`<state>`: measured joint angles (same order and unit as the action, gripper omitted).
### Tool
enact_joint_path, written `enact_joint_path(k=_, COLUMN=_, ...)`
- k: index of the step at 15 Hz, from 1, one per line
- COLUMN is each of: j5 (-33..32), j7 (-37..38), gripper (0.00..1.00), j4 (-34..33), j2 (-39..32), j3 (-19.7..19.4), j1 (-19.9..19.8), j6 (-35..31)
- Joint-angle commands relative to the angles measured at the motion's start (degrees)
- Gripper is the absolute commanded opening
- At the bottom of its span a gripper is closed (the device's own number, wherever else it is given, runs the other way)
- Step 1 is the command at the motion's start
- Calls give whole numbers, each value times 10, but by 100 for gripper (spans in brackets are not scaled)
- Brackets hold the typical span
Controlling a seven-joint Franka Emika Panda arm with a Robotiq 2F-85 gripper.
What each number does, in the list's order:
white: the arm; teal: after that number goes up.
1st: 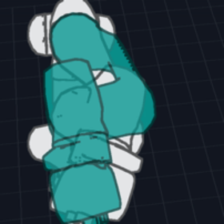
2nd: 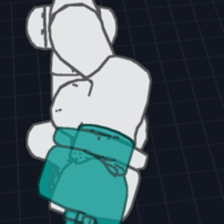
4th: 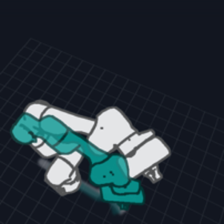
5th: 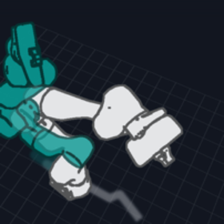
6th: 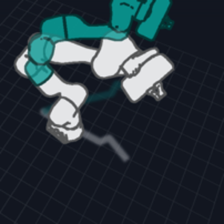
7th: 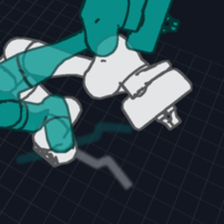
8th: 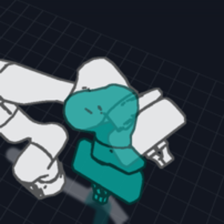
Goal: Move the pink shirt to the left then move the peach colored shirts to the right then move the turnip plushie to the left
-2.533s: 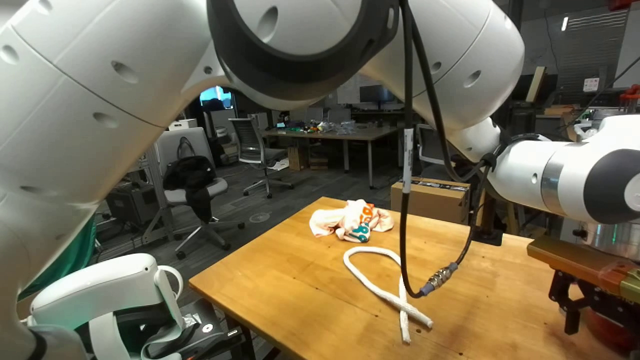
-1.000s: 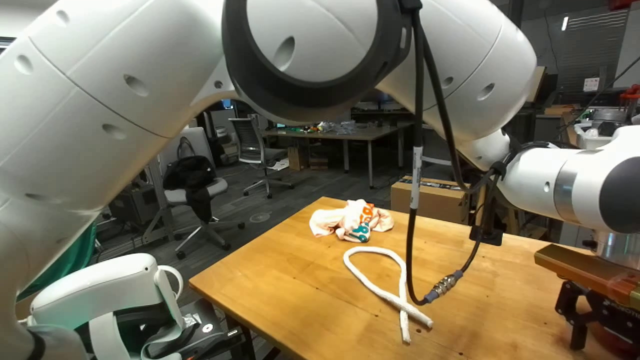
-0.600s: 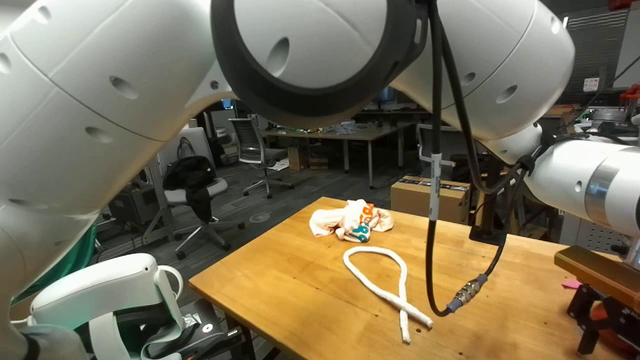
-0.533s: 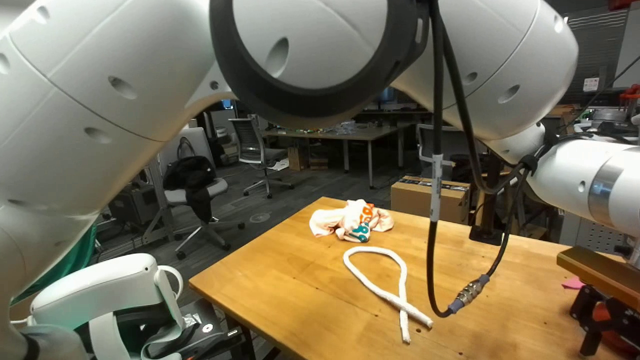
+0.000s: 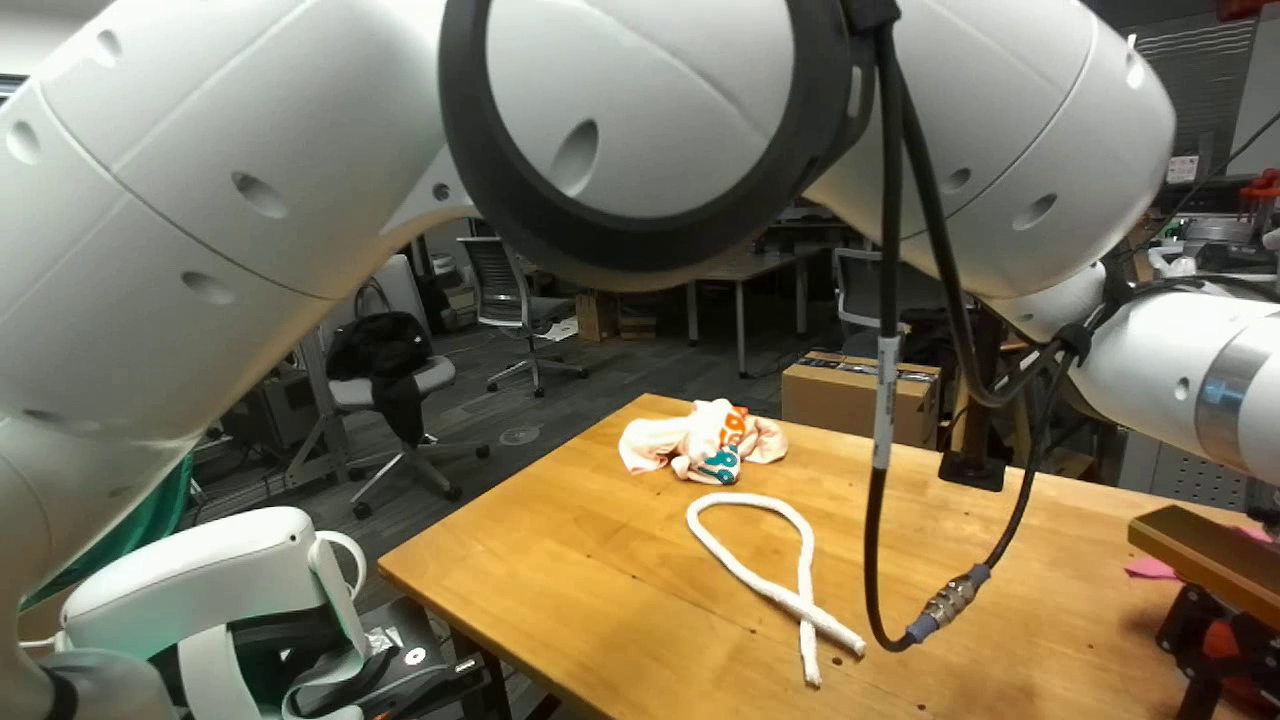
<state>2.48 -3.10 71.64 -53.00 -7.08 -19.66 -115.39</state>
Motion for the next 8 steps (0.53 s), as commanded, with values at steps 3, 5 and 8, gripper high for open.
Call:
enact_joint_path(k=3, j5=3, j7=25, gripper=49, j4=-48, j2=-32, j3=-8, j1=3, j6=11)
enact_joint_path(k=5, j5=3, j7=30, gripper=34, j4=-49, j2=-29, j3=-8, j1=4, j6=11)
enact_joint_path(k=8, j5=2, j7=32, gripper=18, j4=-47, j2=-25, j3=-7, j1=5, j6=9)
